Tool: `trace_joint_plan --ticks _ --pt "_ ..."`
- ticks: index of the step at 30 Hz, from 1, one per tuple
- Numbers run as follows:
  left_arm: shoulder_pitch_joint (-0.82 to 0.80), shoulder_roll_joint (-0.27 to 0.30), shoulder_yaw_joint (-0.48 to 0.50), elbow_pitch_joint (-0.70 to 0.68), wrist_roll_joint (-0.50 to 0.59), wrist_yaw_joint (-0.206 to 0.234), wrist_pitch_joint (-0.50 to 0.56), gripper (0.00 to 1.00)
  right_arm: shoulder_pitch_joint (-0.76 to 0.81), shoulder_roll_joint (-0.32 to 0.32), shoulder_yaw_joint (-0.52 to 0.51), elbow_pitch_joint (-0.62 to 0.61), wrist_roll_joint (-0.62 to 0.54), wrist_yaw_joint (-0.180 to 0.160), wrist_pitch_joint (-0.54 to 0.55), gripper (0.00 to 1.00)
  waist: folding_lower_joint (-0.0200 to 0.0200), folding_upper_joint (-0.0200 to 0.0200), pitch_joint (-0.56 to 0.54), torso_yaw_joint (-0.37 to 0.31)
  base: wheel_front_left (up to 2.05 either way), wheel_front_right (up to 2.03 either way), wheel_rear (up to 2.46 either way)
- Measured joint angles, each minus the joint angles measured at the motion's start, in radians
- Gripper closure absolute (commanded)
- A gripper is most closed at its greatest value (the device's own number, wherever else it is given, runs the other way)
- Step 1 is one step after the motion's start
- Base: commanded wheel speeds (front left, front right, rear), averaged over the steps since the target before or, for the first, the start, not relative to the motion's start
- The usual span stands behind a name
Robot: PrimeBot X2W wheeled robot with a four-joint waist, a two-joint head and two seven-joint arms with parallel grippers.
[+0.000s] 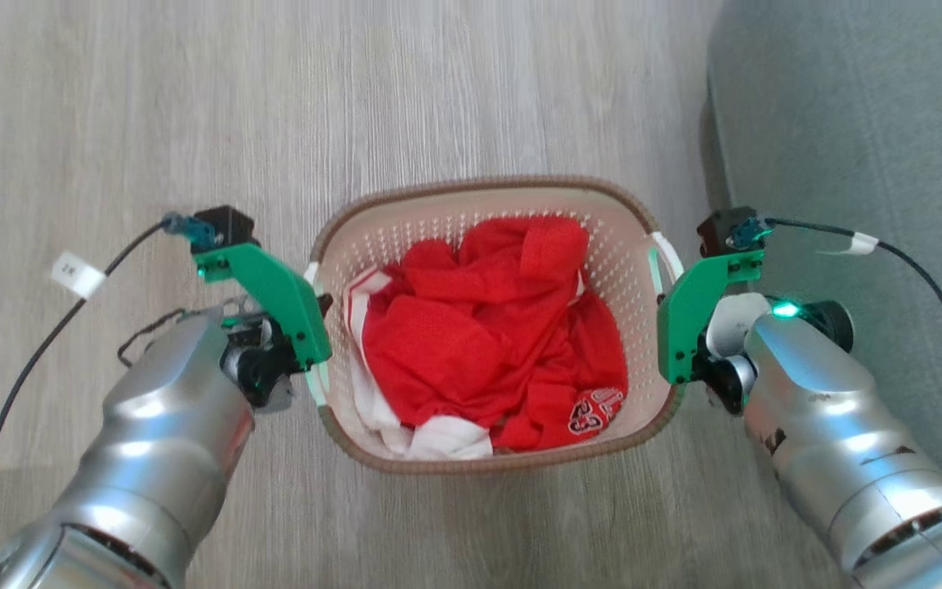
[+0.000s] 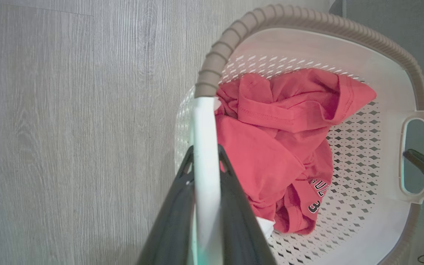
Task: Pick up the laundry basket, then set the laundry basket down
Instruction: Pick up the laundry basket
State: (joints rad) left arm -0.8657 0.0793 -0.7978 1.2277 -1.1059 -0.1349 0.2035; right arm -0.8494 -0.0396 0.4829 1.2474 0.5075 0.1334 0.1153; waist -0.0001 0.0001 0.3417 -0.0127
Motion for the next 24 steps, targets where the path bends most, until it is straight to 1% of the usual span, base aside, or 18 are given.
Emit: trace_joint_plan --ticks 13,24 --pt "0.074 0.003 -0.009 0.02 -0.043 -0.001 0.086 1.0 0.052 0.002 0.065 0.003 0.092 0.0 0.123 1.0 0.0 -0.0001 -0.18 -0.008 0.0 0.0 0.0" --pt "0.134 0.003 -0.028 0.03 -0.068 -0.003 0.14 1.0 0.1 0.009 0.075 0.029 0.128 0.001 0.185 1.0 0.0 -0.0001 -0.295 -0.012 0.0 0.0 0.0"
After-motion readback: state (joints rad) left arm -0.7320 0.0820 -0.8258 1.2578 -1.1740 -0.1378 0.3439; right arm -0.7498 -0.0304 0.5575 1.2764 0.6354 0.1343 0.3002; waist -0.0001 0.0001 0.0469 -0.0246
